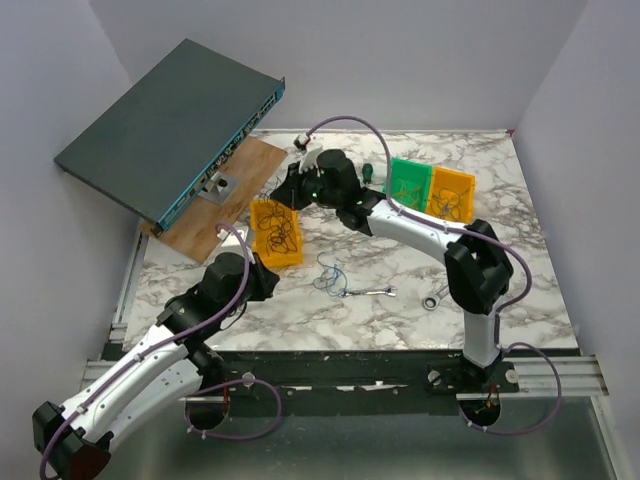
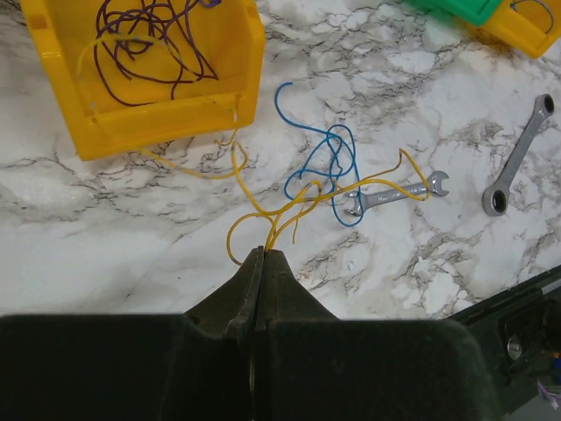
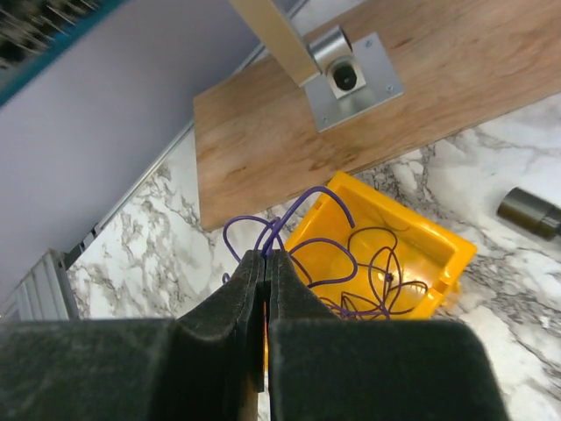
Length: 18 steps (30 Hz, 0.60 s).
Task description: Untangle the cables
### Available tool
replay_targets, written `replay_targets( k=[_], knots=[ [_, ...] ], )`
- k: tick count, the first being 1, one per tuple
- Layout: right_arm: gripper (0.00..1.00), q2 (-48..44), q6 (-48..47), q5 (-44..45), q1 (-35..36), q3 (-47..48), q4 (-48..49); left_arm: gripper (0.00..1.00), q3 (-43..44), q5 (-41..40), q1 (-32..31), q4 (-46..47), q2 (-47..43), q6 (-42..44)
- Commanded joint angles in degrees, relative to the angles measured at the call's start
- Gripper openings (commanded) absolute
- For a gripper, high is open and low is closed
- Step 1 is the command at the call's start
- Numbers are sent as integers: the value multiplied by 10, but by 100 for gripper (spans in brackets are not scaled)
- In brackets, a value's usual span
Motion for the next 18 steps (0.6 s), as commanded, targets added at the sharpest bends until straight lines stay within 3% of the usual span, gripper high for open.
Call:
replay_targets(
  k=[1,4,6,12,18],
  knots=[
    [7,63,0,-1,8,40,14,0,12,-29,-2,-47,-19,-6],
    [51,83,5,12,8,58,-6,0,15,-22,-2,-45,-20,-3],
    [66,73,6,26,10,58,-18,0,18,-18,-2,-44,-21,0],
    [83,-51,-14,73,9,-39,-21,0,48,-32,-1,-48,-10,12],
    [90,-209,-38,83,9,-219,-16,0,106,-44,2,-52,23,19]
  ],
)
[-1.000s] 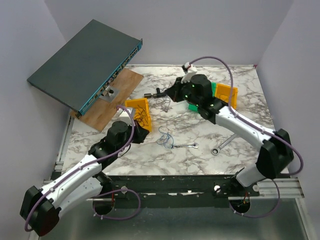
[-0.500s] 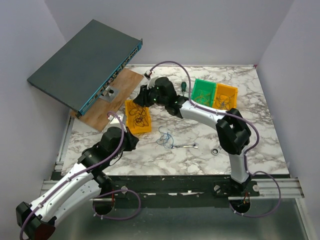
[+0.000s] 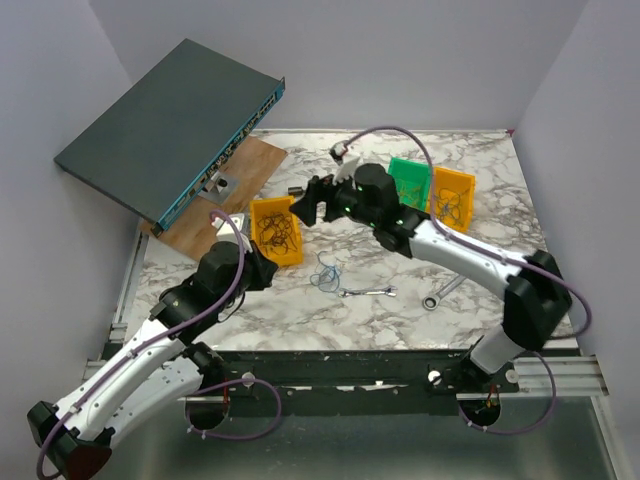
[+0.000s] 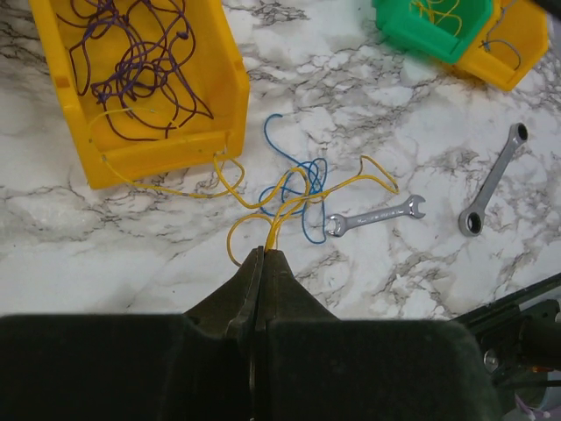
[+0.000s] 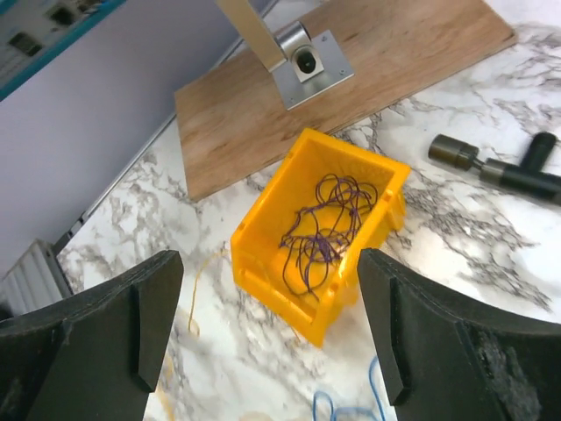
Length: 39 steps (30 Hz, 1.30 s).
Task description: Untangle the cables
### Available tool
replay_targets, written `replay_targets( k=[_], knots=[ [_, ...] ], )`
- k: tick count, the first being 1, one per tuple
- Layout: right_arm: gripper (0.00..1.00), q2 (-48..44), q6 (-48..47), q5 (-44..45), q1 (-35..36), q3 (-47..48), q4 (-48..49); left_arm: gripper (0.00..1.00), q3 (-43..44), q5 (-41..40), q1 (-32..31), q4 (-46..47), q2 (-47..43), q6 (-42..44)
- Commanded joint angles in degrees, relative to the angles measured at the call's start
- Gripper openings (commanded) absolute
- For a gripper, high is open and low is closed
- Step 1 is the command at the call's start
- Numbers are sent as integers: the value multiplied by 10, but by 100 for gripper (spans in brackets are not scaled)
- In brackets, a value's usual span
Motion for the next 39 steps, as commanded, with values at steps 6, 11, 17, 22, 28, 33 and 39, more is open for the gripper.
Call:
replay_targets(
  k=[6,11,17,22,28,33,39],
  knots=[
    [91,-235,-10,26,1,-289,11,0,114,-9,10,13,59,17],
    [94,-261,14,-24,1,-393,80,0,140,34,10,46,87,5],
    [99,-267,-17,-84,1,-453,186,0,164,75,10,60,104,6],
    [93,-239,-27,-128,4,-474,302,0,200,95,10,47,116,17],
    [88,-139,-50,-96,28,-448,359,0,220,138,8,56,112,2],
    [24,-82,-25,-28,36,-428,389,0,242,169,9,62,117,-4],
    [1,-155,62,100,35,-521,422,0,293,103,16,35,121,7]
  ],
)
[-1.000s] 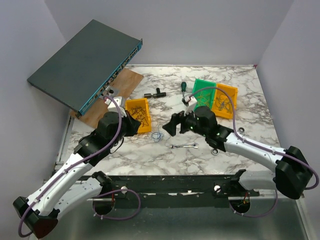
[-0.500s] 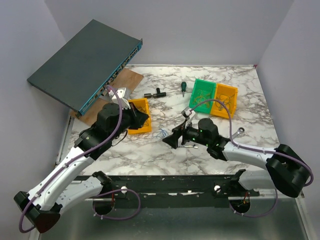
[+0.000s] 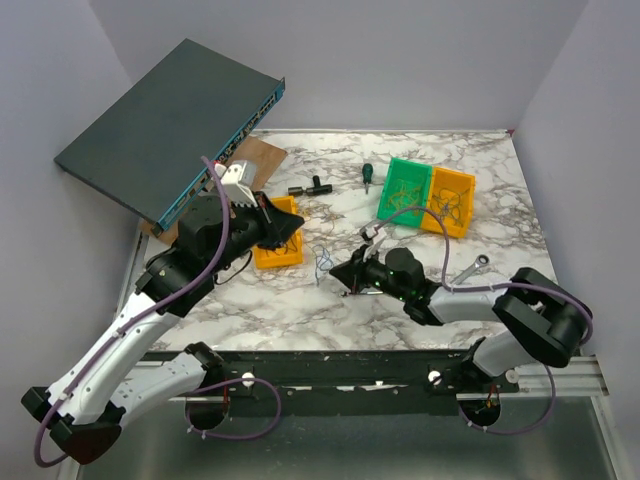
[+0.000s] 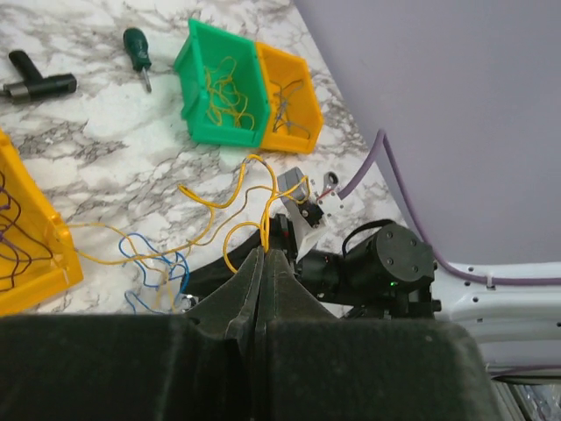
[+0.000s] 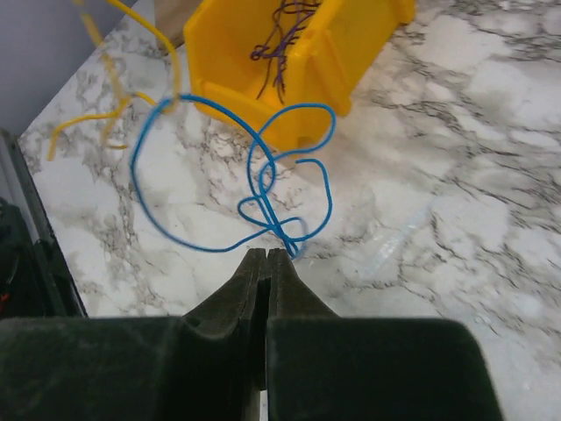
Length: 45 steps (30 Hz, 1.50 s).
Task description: Untangle the cables
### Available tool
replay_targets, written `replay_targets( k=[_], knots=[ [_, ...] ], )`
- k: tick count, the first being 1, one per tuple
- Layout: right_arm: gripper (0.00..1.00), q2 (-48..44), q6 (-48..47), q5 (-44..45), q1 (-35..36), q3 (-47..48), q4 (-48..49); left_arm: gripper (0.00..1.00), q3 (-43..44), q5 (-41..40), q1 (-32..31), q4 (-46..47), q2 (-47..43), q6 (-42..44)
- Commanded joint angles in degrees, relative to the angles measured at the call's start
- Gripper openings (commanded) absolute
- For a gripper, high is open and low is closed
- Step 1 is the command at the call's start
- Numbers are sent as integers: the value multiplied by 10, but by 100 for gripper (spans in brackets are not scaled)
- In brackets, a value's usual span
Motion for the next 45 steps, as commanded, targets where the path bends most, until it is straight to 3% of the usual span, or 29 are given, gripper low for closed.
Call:
replay_targets(
  k=[1,3,10,11,12,13,14,15,23,31,32,34,35,37,40,43,45],
  knots=[
    [1,-59,73,133,2,-44,7,0,49,-57,12,-11,-6,6],
    [1,-91,105,162,2,-60,-42,0,51,-87,27,-11,-15,2],
    [1,-218,122,185,2,-106,-124,0,30,-71,45,29,-35,9],
    [4,-237,123,194,2,-106,-139,0,31,-69,44,28,-33,11],
    [25,-255,121,197,2,-109,-143,0,31,-63,45,27,-31,14],
    [64,-267,116,193,2,-114,-140,0,30,-52,45,29,-29,18],
    [91,-277,108,175,3,-119,-125,0,30,-42,45,31,-27,21],
    [100,-280,95,157,2,-124,-105,0,30,-22,45,34,-24,24],
    [100,-173,32,-12,4,-66,10,0,62,71,44,16,7,51],
    [100,-67,-69,-13,22,26,39,0,79,140,44,16,17,43],
    [94,-46,-70,-4,24,39,37,0,80,149,43,18,19,40],
    [62,-16,-65,11,25,66,24,0,85,158,43,20,20,36],
    [37,-11,-51,27,26,66,23,0,86,152,43,20,17,35],
    [13,-23,-29,47,25,32,62,0,88,116,44,12,7,35],
    [1,-71,3,78,25,-39,95,0,93,35,45,-6,-16,41],
    [1,-135,33,134,25,-91,62,0,86,-85,51,-33,-38,23],
    [1,-183,68,194,25,-106,-12,0,64,-151,62,-39,-60,-4]
  ],
)
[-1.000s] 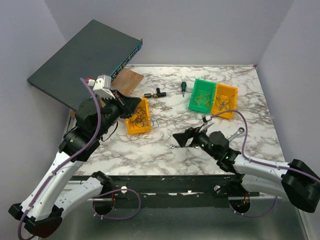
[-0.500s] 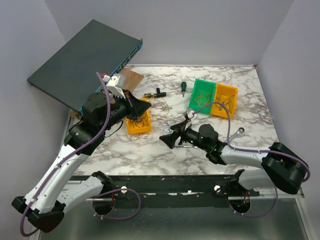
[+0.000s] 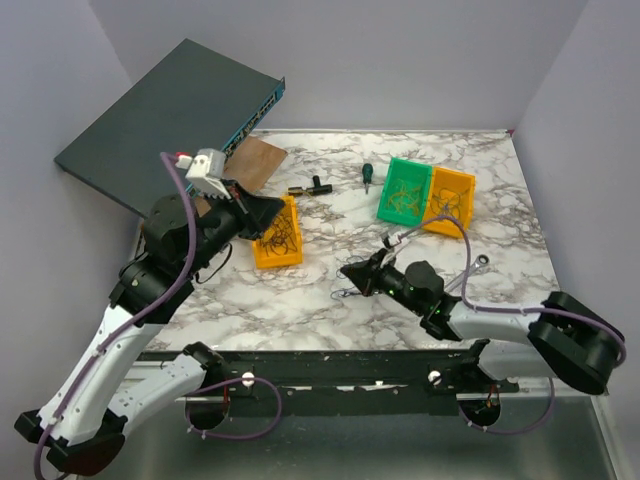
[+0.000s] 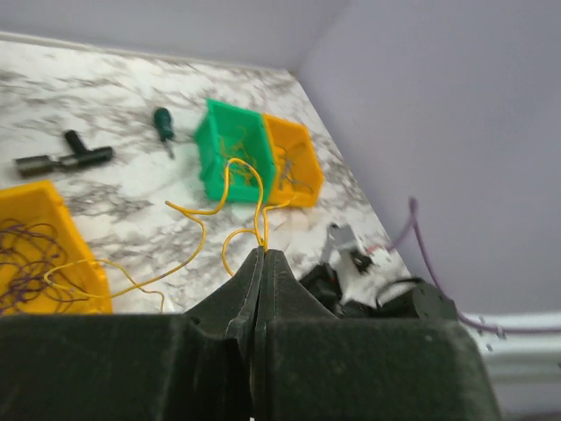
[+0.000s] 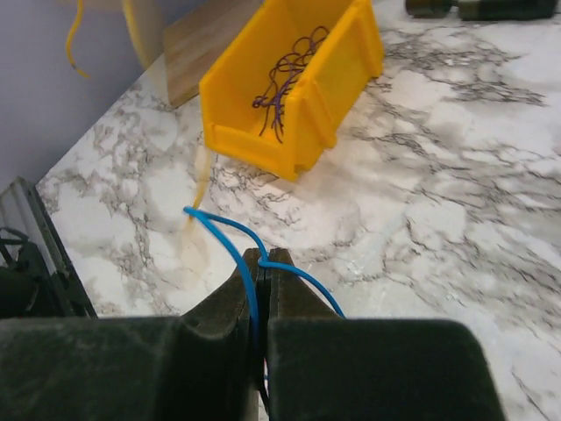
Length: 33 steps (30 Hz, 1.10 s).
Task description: Untangle the cables
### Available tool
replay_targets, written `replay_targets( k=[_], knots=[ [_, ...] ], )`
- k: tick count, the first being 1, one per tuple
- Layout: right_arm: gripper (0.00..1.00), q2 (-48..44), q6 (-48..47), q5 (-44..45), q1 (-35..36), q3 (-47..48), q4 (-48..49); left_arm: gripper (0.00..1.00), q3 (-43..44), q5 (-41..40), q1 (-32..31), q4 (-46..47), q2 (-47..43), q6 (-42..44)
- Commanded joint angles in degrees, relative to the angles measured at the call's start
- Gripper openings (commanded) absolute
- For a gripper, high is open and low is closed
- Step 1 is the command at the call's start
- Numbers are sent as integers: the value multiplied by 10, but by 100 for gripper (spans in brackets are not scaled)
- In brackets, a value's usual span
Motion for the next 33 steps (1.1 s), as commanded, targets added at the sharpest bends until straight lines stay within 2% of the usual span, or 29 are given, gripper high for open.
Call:
replay_targets(
  k=[1,4,7,8,12,16,18,20,28,33],
  knots=[
    [1,-102,79,145,3,-33,-116,0,-19,-206,24,-33,-57,-54],
    [1,-176,134,266,1,-21,-291,0,-62,-246,56,-38,-84,-94],
    [1,-239,170,353,-8,7,-445,0,-90,-246,77,-35,-93,-109],
    [1,-257,180,375,-13,17,-487,0,-100,-220,77,-16,-93,-95],
    [1,-284,140,391,-58,90,-552,0,-115,-120,77,36,-63,-77],
    [1,-209,72,337,-185,202,-591,0,-109,-45,75,66,-25,-75],
    [1,-156,46,298,-253,256,-606,0,-104,-28,69,76,-13,-76],
    [1,-105,25,304,-297,305,-618,0,-98,-24,56,84,-2,-73],
    [1,79,-54,390,-369,469,-612,0,-53,-10,-13,96,61,-51],
    [1,163,-82,404,-395,491,-581,0,-35,2,-37,117,105,-46]
  ],
)
